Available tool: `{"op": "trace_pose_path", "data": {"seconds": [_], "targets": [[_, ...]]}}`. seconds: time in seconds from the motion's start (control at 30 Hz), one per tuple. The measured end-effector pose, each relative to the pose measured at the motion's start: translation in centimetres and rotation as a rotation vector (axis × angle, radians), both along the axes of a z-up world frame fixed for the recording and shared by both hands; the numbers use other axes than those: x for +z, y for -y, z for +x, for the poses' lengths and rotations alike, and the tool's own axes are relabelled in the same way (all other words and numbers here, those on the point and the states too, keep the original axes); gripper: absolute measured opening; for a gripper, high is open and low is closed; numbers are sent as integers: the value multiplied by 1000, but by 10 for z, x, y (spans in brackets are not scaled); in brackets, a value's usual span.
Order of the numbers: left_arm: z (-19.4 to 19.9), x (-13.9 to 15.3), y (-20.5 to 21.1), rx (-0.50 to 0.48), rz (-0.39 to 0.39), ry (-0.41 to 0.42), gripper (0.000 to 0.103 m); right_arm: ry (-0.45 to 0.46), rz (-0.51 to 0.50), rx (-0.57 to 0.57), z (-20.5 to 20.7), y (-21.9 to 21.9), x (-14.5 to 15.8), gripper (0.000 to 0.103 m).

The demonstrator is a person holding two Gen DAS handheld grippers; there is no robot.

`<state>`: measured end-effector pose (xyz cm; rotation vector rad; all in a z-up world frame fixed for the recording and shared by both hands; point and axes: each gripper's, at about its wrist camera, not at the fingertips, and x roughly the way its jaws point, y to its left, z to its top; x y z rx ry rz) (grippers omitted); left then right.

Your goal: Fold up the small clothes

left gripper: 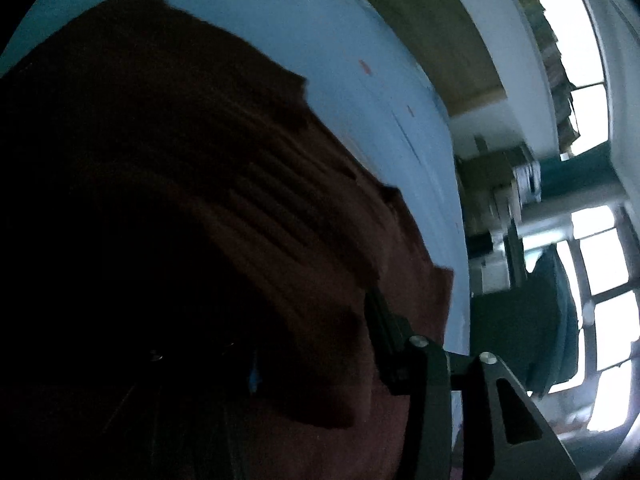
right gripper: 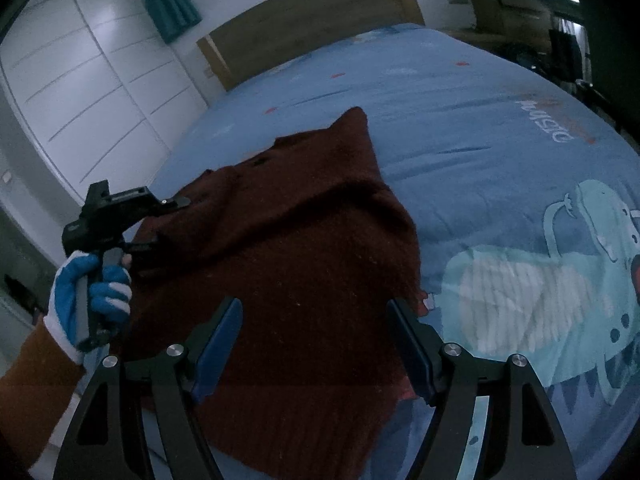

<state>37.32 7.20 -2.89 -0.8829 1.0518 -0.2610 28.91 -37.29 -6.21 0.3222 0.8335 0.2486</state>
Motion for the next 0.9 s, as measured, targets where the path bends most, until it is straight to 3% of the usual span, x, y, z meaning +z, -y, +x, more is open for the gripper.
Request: {"op": "trace_pose_path", "data": {"seconds": [0.07, 0.17, 0.47, 0.5, 0.67, 0.8, 0.9], "targets": [[7, 0, -4, 10, -17, -1, 14, 0, 1, 0, 0, 0, 0, 77], [8, 7, 4, -18, -1, 23, 10, -6, -4, 2, -2, 0, -2, 77], [13, 24, 101, -231, 63, 79, 10, -12, -5, -12, -4, 8, -4, 77], [10, 24, 113, -258, 81, 81, 11, -12, -4, -13, -5, 9, -4, 77], [2, 16, 140, -321, 117, 70, 48, -13, -2, -26, -8, 16, -4, 77], [-13, 28, 141, -326, 159, 150, 52, -13, -4, -35, -11, 22, -3, 77], [-23, 33, 139, -298, 261, 216, 52, -13, -6, -40, -11, 24, -3, 77]]}}
